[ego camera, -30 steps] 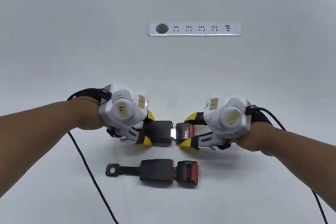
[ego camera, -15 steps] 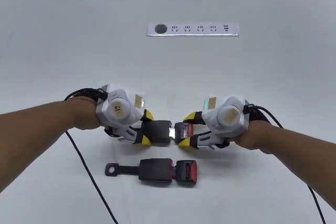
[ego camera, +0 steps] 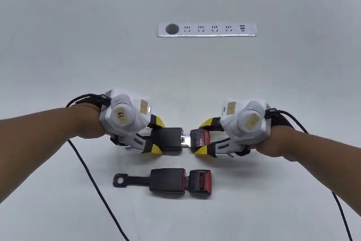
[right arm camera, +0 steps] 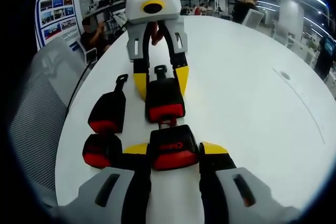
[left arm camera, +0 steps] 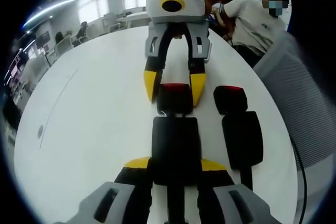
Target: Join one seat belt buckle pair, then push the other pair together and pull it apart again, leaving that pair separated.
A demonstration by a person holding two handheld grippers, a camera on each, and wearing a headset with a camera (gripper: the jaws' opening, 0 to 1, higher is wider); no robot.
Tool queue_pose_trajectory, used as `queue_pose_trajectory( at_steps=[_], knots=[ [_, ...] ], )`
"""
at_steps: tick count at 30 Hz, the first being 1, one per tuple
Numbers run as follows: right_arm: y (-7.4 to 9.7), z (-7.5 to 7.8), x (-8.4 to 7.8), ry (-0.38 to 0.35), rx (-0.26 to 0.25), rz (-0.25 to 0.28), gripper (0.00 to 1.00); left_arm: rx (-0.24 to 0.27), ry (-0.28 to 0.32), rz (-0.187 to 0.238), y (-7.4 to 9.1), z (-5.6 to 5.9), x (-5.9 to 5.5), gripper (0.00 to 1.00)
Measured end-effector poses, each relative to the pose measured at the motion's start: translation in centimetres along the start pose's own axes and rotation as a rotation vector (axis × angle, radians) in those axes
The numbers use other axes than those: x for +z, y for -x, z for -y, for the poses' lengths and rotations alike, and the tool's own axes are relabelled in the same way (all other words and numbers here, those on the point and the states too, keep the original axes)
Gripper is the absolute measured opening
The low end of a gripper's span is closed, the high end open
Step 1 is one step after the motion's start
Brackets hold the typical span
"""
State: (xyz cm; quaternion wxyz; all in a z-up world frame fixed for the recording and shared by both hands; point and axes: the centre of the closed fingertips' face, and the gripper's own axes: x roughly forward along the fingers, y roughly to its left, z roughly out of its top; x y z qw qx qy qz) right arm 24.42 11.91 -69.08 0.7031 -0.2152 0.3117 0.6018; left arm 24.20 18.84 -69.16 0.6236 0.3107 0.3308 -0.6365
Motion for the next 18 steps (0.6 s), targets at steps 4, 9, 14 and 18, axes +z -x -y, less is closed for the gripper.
queue_pose_trajectory(
  at_steps=[4, 9, 14, 18],
  knots=[
    [0.3, 0.2, -0.3, -0.002, 0.000, -0.001, 0.34, 0.006, 0.010, 0.005, 0.0, 0.1, 0.1, 0.33],
    [0.2, 0.2, -0.4, 0.001, 0.001, -0.003, 0.34, 0.007, 0.010, 0.003, 0.0, 0.1, 0.1, 0.33],
    [1.0, 0.2, -1.0, -0.011, -0.005, 0.000, 0.34, 0.009, 0.015, 0.008, 0.0, 0.1, 0.1, 0.33],
    [1.7, 0.6, -1.9, -0.019, -0.008, -0.002, 0.34, 0.012, 0.020, 0.012, 0.0, 0.0, 0.1, 0.33]
  ],
)
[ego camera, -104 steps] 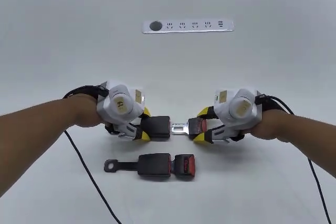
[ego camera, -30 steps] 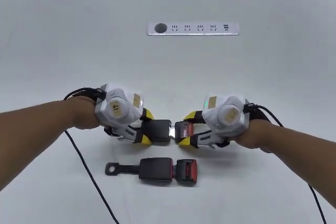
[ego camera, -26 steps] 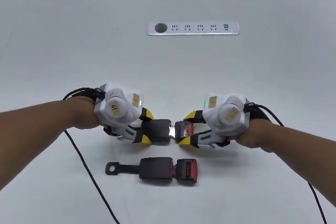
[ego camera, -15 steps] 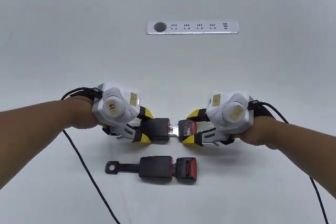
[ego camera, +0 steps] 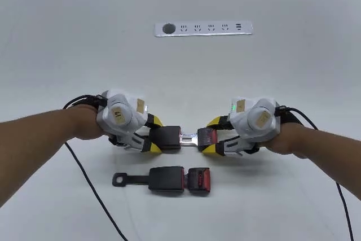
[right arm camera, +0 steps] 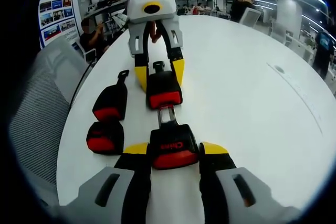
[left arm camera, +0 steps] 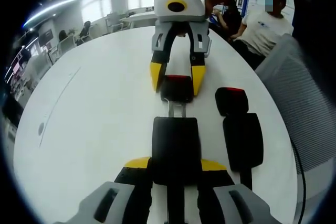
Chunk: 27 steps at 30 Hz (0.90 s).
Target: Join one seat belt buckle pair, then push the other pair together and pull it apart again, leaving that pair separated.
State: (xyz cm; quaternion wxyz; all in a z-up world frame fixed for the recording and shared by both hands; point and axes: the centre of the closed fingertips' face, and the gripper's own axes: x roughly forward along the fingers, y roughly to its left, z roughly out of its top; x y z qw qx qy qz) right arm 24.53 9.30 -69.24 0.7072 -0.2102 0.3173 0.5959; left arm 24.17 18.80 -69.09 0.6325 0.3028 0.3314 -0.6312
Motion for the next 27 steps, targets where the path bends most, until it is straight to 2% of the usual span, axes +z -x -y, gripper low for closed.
queue_pose_trajectory(
  at_steps=[16, 17, 27],
  knots=[
    [2.6, 1.3, -3.0, -0.006, -0.020, -0.021, 0.34, 0.004, 0.010, -0.007, 0.1, 0.0, 0.0, 0.33],
    [2.9, 0.8, -3.1, -0.006, -0.020, -0.024, 0.34, 0.004, 0.011, -0.008, 0.1, 0.1, 0.1, 0.33],
    [4.7, 0.8, -4.3, -0.017, -0.036, -0.024, 0.35, 0.004, 0.011, -0.008, 0.1, 0.0, 0.0, 0.33]
  ],
)
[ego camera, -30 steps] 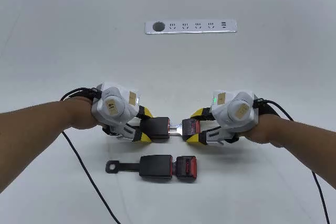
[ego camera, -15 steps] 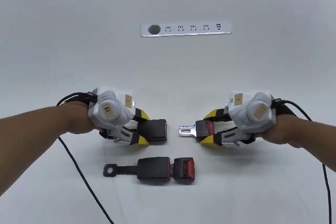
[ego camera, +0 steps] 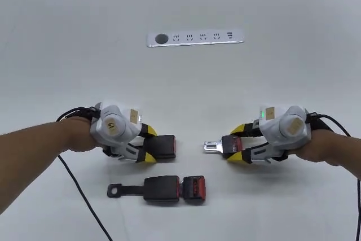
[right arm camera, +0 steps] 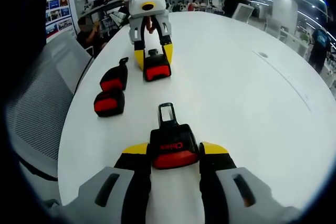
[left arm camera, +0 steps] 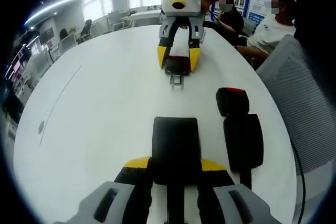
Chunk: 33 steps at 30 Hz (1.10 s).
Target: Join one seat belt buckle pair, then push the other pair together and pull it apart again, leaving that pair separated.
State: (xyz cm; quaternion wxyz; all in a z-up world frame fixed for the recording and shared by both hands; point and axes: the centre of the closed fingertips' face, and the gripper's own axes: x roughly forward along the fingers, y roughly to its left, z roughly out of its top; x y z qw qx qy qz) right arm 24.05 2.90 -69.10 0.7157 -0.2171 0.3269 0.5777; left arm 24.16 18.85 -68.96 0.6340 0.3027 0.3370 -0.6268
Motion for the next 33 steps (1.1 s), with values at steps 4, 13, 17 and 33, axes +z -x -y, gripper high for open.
queue_pose_trajectory(
  at_steps=[4, 13, 17, 33],
  knots=[
    [0.5, -0.2, -0.3, -0.006, -0.004, 0.001, 0.35, 0.000, 0.001, 0.000, 0.0, 0.0, 0.0, 0.33],
    [1.5, -0.3, -1.3, -0.010, -0.009, -0.002, 0.35, 0.001, 0.002, -0.004, 0.0, -0.1, -0.1, 0.33],
    [2.1, -0.1, -1.9, -0.016, -0.011, -0.006, 0.35, 0.001, 0.002, -0.006, 0.0, -0.1, -0.2, 0.34],
    [2.9, 0.7, -2.7, -0.018, -0.018, -0.026, 0.36, 0.001, 0.001, -0.043, -0.1, -0.1, 0.1, 0.34]
  ],
)
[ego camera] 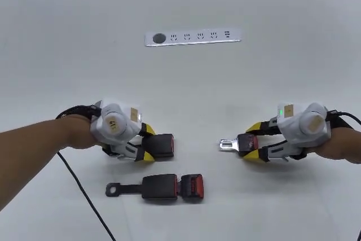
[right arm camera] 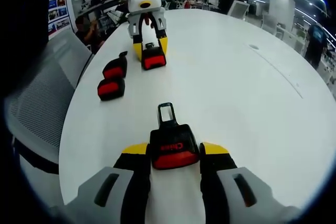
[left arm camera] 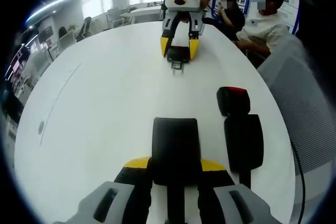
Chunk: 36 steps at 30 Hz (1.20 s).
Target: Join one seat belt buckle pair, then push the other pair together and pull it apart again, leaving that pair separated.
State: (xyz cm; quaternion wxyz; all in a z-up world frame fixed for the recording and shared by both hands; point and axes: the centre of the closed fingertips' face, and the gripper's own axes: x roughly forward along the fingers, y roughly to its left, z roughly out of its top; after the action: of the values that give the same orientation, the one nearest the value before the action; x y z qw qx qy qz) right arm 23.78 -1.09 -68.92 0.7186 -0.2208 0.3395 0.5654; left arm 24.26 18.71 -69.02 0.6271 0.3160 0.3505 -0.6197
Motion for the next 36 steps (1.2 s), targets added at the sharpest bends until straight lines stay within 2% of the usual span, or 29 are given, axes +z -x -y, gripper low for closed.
queue_pose_trajectory(
  at_steps=[3, 5, 6, 9, 12, 13, 15, 16, 18, 20, 22, 23, 25, 27, 29, 30, 31, 32, 34, 36],
  knots=[
    [0.0, 0.1, 0.0, -0.003, -0.002, -0.006, 0.36, 0.004, 0.010, -0.011, 0.0, -0.1, 0.0, 0.34],
    [0.0, 0.1, -0.1, -0.004, -0.006, -0.009, 0.36, 0.008, 0.051, -0.008, 0.0, -0.1, 0.2, 0.36],
    [0.0, 0.1, -0.1, -0.001, -0.012, -0.014, 0.36, 0.009, 0.077, -0.004, 0.0, 0.0, 0.3, 0.38],
    [0.0, 0.3, 0.0, -0.059, -0.045, -0.023, 0.36, 0.024, 0.079, -0.016, 0.3, 0.0, 0.4, 0.55],
    [0.3, 0.9, 0.4, -0.084, -0.087, -0.006, 0.39, 0.043, 0.145, 0.032, 1.1, 0.1, 1.5, 0.58],
    [0.5, 1.2, 1.1, -0.120, -0.108, 0.033, 0.40, 0.068, 0.177, 0.046, 1.4, -0.2, 1.6, 0.59],
    [0.9, 1.5, 1.9, -0.164, -0.132, 0.069, 0.47, 0.095, 0.233, 0.050, 1.8, -0.6, 1.6, 0.64],
    [1.2, 1.9, 2.3, -0.182, -0.161, 0.087, 0.51, 0.112, 0.250, 0.057, 1.9, -1.0, 1.2, 0.69],
    [1.5, 2.5, 2.7, -0.208, -0.210, 0.114, 0.59, 0.145, 0.281, 0.075, 2.3, -1.2, 1.3, 0.77],
    [2.0, 2.9, 3.2, -0.242, -0.265, 0.145, 0.63, 0.173, 0.334, 0.085, 2.9, -1.5, 0.9, 0.81],
    [2.4, 3.2, 3.5, -0.265, -0.313, 0.171, 0.66, 0.202, 0.362, 0.104, 3.3, -1.4, 1.0, 0.85],
    [2.6, 3.7, 3.4, -0.275, -0.353, 0.185, 0.68, 0.243, 0.373, 0.101, 3.6, -1.8, 0.5, 0.88],
    [3.1, 3.6, 3.8, -0.272, -0.428, 0.189, 0.67, 0.278, 0.401, 0.121, 4.1, -2.1, 0.3, 0.91],
    [3.5, 3.3, 4.3, -0.338, -0.457, 0.237, 0.68, 0.328, 0.452, 0.140, 4.8, -2.4, 0.1, 0.93],
    [3.7, 3.4, 4.3, -0.351, -0.495, 0.245, 0.73, 0.368, 0.479, 0.162, 5.3, -2.6, 0.0, 0.97],
    [3.9, 3.6, 4.3, -0.366, -0.506, 0.251, 0.74, 0.406, 0.522, 0.186, 6.3, -2.7, 0.4, 0.99],
    [4.0, 3.7, 4.4, -0.379, -0.519, 0.259, 0.75, 0.414, 0.543, 0.196, 6.3, -2.7, 0.2, 1.00],
    [4.1, 3.3, 4.7, -0.387, -0.535, 0.269, 0.76, 0.442, 0.564, 0.219, 6.6, -2.8, 0.0, 1.00],
    [4.2, 3.0, 4.9, -0.400, -0.561, 0.284, 0.78, 0.459, 0.588, 0.240, 6.8, -2.8, -0.6, 1.00],
    [4.3, 2.9, 5.0, -0.419, -0.577, 0.295, 0.81, 0.456, 0.608, 0.258, 7.1, -2.2, -0.6, 1.00]
  ],
)
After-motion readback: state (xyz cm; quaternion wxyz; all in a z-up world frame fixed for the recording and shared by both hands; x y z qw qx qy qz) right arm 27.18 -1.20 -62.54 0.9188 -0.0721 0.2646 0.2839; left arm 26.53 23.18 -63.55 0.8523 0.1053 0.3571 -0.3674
